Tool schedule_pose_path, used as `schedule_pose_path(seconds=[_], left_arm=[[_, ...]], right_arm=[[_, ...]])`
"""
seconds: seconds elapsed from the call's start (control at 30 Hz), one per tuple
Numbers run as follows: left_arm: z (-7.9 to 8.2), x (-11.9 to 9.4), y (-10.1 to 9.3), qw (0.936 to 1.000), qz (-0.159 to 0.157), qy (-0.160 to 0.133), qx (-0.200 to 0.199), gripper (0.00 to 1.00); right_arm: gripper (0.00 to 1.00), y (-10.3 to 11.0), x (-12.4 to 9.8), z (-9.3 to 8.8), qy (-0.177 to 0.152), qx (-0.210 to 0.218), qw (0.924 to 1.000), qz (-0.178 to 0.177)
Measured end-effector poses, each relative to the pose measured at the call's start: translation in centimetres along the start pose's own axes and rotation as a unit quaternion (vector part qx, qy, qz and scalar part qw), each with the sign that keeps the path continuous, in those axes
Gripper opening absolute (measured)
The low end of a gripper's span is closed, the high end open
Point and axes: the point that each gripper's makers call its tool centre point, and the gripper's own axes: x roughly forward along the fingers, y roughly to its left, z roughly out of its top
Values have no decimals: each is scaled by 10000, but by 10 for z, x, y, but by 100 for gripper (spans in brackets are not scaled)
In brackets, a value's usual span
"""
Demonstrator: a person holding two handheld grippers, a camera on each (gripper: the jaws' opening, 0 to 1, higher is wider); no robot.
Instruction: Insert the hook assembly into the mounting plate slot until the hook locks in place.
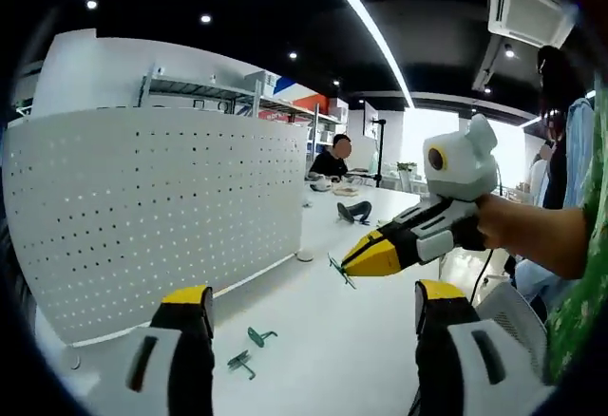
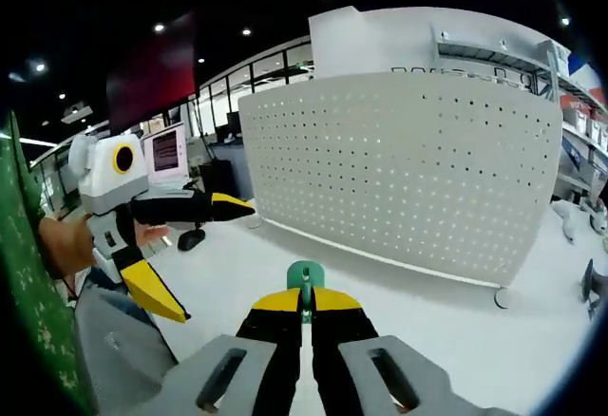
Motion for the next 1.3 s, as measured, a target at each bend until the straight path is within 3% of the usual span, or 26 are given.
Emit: schedule_pose_path(seconds=[0.03, 0.1, 0.23, 0.4, 0.63, 0.93, 1.07, 1.3], left_arm=[[4, -3, -7, 9996, -247, -86, -38, 92], [7, -11, -10, 9989, -453, -94, -80, 92], [11, -26, -10, 9976, -677, -135, -75, 95], [9, -42, 2, 9982, -583, -146, 69, 95], [-2, -56, 24, 9992, -367, -147, -55, 96], [-2, -64, 41, 9993, -176, -274, -160, 95], [0, -64, 45, 9993, -110, -312, -158, 93], [-2, -63, 42, 9996, -133, -239, -113, 91]], right_arm=[[0, -1, -1, 3, -69, -28, 10000, -28], [1, -2, -2, 3, -75, -15, 10000, -13], [1, -6, -2, 6, -185, -12, 9998, -75], [1, -10, -1, 8, -273, 11, 9996, -117], [1, -17, 4, 24, -481, -52, 9986, -223], [1, -21, 21, 73, -1112, -191, 9924, -485], [1, -26, 34, 95, -1419, -392, 9854, -850], [1, -40, 44, 113, -1709, -306, 9776, -1189]])
